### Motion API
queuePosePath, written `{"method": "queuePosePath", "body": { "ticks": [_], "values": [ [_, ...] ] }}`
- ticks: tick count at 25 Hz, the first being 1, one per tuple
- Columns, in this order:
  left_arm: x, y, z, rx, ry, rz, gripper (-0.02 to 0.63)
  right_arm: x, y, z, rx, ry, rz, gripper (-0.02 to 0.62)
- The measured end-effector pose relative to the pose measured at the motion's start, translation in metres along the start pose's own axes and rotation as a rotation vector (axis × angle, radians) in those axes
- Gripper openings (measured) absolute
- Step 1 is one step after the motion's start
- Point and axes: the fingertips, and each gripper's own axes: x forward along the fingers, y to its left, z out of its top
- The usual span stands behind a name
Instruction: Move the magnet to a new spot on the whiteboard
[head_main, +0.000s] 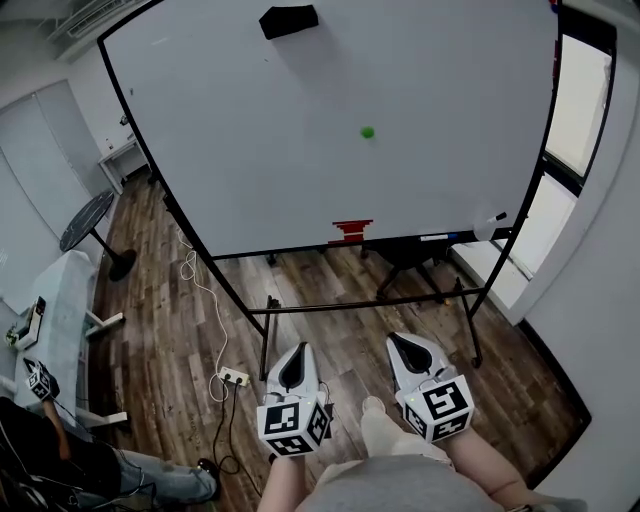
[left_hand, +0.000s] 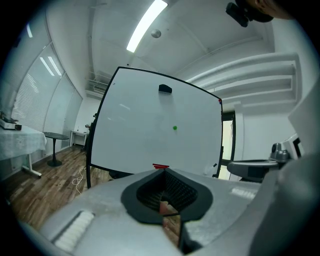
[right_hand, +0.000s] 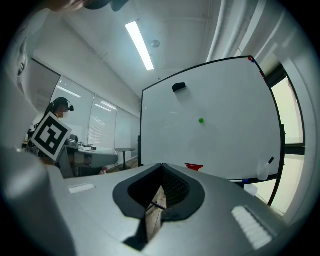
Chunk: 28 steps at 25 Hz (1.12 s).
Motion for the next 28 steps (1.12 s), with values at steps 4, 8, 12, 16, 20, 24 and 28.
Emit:
{"method": "queuePosePath", "body": {
  "ticks": [4, 8, 12, 16, 20, 24, 28],
  "values": [
    [-0.023, 0.004, -0.008, -0.026, -0.003, 0.018, 0.003, -0.012, 0.009, -0.005, 0.001, -0.003, 0.004, -0.009],
    [-0.034, 0.008, -0.014, -0.024, 0.008, 0.039, 0.003, -0.018, 0.018, -0.005, 0.011, -0.011, 0.015, -0.009],
    [-0.037, 0.009, -0.012, -0.015, 0.003, 0.043, 0.003, -0.018, 0.022, -0.004, 0.026, -0.010, 0.033, -0.009],
    [-0.034, 0.006, -0.007, -0.009, -0.003, 0.033, 0.003, -0.017, 0.021, 0.001, 0.026, -0.020, 0.024, -0.005],
    [-0.029, 0.003, -0.009, -0.005, 0.003, 0.029, 0.003, -0.017, 0.019, 0.002, 0.017, -0.022, 0.020, -0.005],
    [-0.025, -0.002, -0.007, -0.002, 0.000, 0.028, 0.003, -0.017, 0.014, 0.002, 0.013, -0.020, 0.022, -0.005],
    [-0.024, -0.005, -0.006, -0.003, -0.004, 0.028, 0.003, -0.019, 0.011, 0.002, 0.010, -0.021, 0.021, -0.005]
  ]
}}
